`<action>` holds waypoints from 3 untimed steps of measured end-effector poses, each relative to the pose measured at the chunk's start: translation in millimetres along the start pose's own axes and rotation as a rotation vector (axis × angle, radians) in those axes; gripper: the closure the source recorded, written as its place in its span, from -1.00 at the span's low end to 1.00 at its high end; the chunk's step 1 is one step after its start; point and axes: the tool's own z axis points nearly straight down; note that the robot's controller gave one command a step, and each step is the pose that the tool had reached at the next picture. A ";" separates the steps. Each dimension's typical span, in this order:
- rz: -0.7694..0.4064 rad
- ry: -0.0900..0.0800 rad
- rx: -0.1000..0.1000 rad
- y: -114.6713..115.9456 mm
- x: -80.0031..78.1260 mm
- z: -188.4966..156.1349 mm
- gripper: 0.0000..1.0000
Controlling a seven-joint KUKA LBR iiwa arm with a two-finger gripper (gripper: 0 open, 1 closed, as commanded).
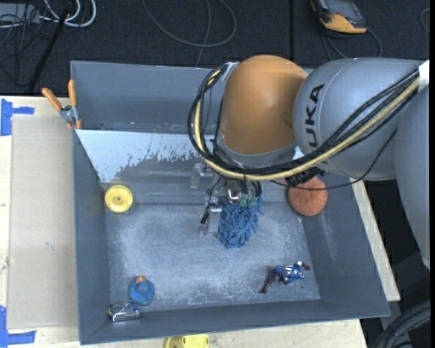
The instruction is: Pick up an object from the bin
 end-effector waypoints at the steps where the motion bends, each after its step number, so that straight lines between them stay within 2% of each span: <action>1: 0.002 -0.007 -0.001 -0.5 -1.0 -4.8 -1.00; 2: -0.020 -0.005 -0.002 -40.0 13.6 -19.1 -1.00; 3: -0.076 -0.017 0.000 -90.1 12.3 7.6 -1.00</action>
Offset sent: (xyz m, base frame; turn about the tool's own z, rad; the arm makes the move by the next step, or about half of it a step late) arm -0.0210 -0.0715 0.0303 -0.0238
